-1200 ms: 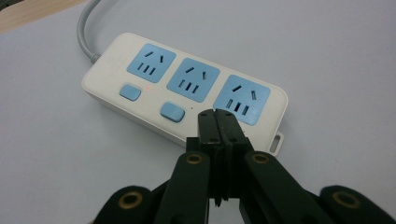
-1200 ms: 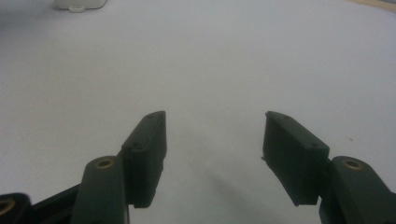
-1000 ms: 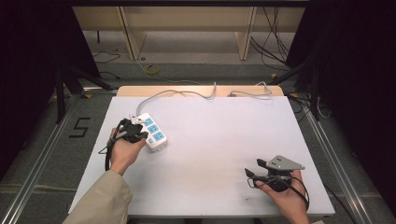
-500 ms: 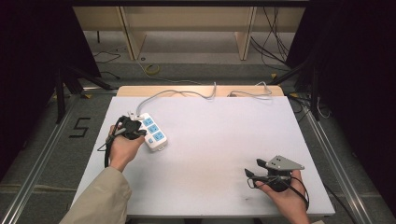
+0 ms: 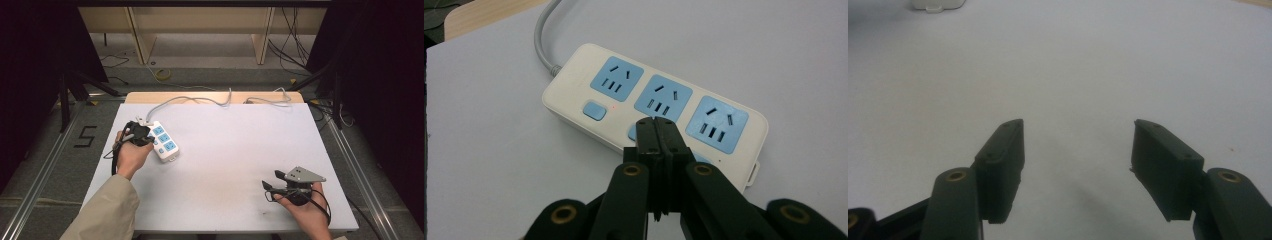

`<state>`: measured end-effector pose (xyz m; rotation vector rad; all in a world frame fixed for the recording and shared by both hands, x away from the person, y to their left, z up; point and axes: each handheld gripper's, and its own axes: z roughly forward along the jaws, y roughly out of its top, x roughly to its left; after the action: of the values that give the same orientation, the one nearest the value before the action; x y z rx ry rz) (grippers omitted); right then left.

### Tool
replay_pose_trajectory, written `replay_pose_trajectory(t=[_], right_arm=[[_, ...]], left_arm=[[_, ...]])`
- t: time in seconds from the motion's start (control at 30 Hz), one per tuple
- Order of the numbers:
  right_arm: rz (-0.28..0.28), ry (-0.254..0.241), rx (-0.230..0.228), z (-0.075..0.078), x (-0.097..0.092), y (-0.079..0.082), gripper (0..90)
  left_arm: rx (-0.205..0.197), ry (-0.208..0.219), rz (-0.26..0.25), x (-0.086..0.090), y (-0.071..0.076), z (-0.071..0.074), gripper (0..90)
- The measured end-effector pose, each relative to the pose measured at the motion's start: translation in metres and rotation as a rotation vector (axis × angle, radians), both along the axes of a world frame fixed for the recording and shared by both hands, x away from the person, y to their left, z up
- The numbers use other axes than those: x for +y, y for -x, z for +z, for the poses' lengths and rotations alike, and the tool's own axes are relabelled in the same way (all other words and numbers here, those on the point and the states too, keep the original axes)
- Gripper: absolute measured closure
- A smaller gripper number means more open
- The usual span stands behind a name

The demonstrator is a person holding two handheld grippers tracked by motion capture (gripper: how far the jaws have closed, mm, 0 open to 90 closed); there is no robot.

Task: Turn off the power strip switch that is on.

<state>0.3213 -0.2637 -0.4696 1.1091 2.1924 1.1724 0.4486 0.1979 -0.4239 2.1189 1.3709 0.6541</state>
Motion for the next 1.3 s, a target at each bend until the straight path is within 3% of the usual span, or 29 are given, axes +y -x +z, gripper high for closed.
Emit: replay_pose_trajectory(t=[1.3], right_arm=[[-0.002,0.000,0.000,0.000,0.000,0.000,39.2]], left_arm=[[0.022,-0.019,0.015,0.004,-0.020,0.001,89.7]])
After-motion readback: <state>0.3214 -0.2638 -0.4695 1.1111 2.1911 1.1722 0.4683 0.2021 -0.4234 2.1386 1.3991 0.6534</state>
